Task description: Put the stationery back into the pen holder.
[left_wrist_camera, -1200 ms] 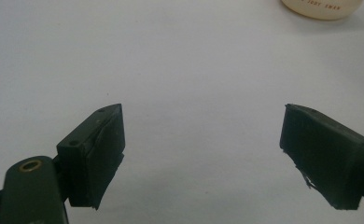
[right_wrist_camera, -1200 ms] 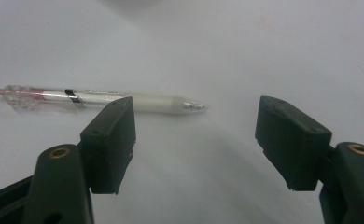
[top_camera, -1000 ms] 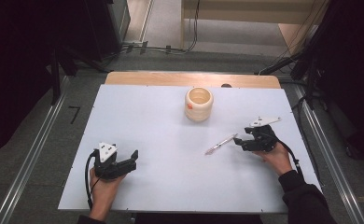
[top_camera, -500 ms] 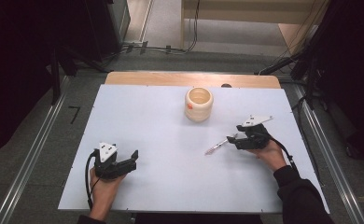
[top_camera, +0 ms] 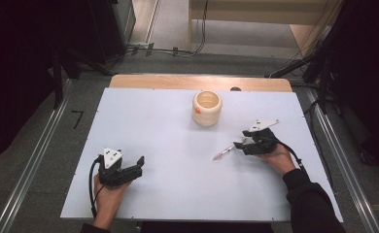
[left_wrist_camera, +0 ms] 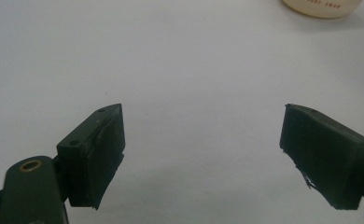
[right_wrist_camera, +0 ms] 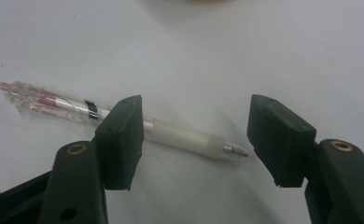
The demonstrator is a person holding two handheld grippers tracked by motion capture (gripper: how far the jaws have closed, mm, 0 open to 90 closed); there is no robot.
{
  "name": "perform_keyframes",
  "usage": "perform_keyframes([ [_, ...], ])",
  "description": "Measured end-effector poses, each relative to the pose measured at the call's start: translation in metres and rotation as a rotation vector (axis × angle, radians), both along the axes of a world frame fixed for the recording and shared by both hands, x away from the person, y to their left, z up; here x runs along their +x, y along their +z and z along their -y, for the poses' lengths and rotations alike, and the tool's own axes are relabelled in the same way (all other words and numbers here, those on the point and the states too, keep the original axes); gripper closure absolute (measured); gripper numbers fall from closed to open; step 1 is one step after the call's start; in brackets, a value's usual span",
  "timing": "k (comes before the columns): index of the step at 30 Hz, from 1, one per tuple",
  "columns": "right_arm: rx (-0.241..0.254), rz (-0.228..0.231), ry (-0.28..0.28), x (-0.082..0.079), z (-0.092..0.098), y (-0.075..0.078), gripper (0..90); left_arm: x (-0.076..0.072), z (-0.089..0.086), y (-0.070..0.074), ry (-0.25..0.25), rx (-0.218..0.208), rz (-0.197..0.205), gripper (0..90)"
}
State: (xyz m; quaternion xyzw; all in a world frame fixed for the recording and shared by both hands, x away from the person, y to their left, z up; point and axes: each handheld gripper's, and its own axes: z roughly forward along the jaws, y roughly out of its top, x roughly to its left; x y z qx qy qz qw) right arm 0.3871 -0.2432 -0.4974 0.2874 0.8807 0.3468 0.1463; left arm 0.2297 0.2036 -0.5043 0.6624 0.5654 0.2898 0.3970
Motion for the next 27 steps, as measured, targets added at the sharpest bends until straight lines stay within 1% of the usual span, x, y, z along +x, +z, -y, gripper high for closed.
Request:
perform_keyframes([
  [1,-0.001,-0.006,0.008,0.0009,-0.0015,0.0004,35.4,-0.0002,0.0,0.0001,0.002,-0.002,0.001,14.9],
  [2,-0.013,-0.008,0.022,0.0023,-0.0049,-0.0001,36.1,-0.0004,-0.0002,0.0002,0.002,-0.004,0.001,14.9],
  [6,-0.026,-0.018,0.033,0.004,-0.0066,-0.0029,36.4,-0.0012,-0.001,0.0001,0.002,-0.004,0.0,14.9],
  [7,-0.034,-0.018,0.028,0.0039,-0.0059,-0.0028,40.3,-0.0012,-0.0012,-0.0001,0.001,-0.005,0.001,14.9],
  [8,-0.034,-0.018,0.028,0.0039,-0.0059,-0.0028,40.3,-0.0013,-0.0013,0.0,0.002,-0.004,0.001,14.9],
  [11,-0.067,0.008,0.024,0.0016,-0.0048,-0.0021,47.6,-0.0013,-0.0014,0.0001,0.003,-0.005,0.002,14.9],
  [15,-0.095,0.037,0.024,-0.001,-0.0048,-0.0011,55.1,-0.0008,-0.0007,0.0003,-0.002,-0.001,0.0,14.9],
  [16,-0.097,0.032,0.029,-0.0019,-0.0053,-0.0012,57.6,-0.0006,-0.0003,0.0002,0.0,-0.001,0.002,14.9],
  [17,-0.097,0.032,0.029,-0.0019,-0.0053,-0.0012,57.6,-0.0006,-0.0001,0.0001,0.0,-0.001,0.002,14.9],
  [19,-0.102,0.041,0.039,-0.0026,-0.0062,-0.0012,60.0,-0.0007,-0.0001,0.0001,0.0,-0.001,0.002,14.9],
  [23,-0.11,0.046,0.039,-0.0047,-0.0069,-0.0009,63.8,-0.0013,-0.0008,0.0005,0.0,0.0,-0.001,14.9],
  [24,-0.115,0.054,0.041,-0.0046,-0.0066,-0.0007,65.1,-0.0014,-0.0009,0.0005,-0.001,0.0,-0.001,14.9],
  [26,-0.118,0.049,0.044,-0.0059,-0.0062,-0.0004,68.2,-0.0014,-0.001,0.0005,-0.001,-0.001,0.0,14.9],
  [27,-0.12,0.055,0.046,-0.006,-0.0059,-0.0002,69.6,-0.0014,-0.001,0.0005,-0.001,-0.001,0.0,14.9],
])
